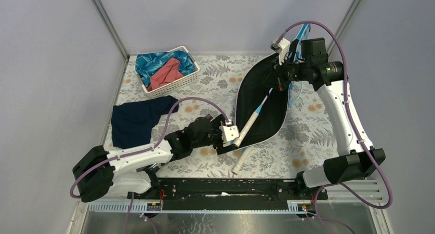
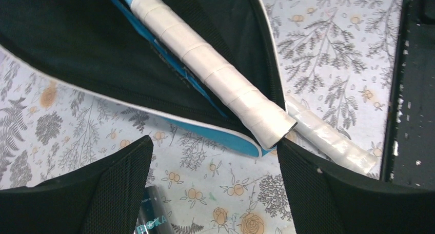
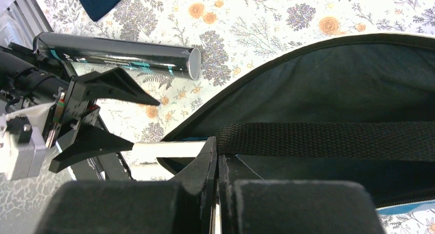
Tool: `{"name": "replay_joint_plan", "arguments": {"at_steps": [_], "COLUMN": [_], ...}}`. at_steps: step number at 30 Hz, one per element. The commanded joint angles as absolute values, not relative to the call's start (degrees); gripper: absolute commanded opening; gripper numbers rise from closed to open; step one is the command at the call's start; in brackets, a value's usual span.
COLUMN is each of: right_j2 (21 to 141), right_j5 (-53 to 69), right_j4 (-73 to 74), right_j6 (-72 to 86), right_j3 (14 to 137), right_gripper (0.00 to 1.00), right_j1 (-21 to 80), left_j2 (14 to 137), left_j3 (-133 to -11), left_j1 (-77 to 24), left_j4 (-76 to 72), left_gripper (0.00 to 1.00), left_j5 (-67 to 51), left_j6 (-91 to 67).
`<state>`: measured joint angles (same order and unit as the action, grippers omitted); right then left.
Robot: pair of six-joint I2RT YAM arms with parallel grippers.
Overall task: Pack up the badminton gear
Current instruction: Adjust the racket in the racket bag.
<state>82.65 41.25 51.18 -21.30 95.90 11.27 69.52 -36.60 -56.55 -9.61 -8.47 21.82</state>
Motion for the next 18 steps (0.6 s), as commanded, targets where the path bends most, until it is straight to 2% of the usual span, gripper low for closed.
{"name": "replay_joint_plan", "arguments": {"at_steps": [1, 5, 18], "right_j2": [82.8, 83.7, 88.2], "right_j5": [46.0, 45.3, 39.8], "right_j4": [56.4, 56.7, 59.1], "right_j6": [-23.1, -21.0, -16.5], "right_j3": [99.2, 100.3, 105.3], "right_gripper": [0.0, 0.0, 0.0], "right_j1": [11.8, 11.8, 11.6], "left_j2": [69.6, 71.9, 76.4], "left_j3": [-35.9, -36.5, -39.1], "left_j1": [-54.7, -54.6, -54.6], "left_j4": [-23.0, -23.9, -21.9], "left_gripper": [0.93, 0.93, 0.95], "left_j5": [-0.3, 2.8, 1.9], "left_j6": [20.6, 21.5, 26.4]}}
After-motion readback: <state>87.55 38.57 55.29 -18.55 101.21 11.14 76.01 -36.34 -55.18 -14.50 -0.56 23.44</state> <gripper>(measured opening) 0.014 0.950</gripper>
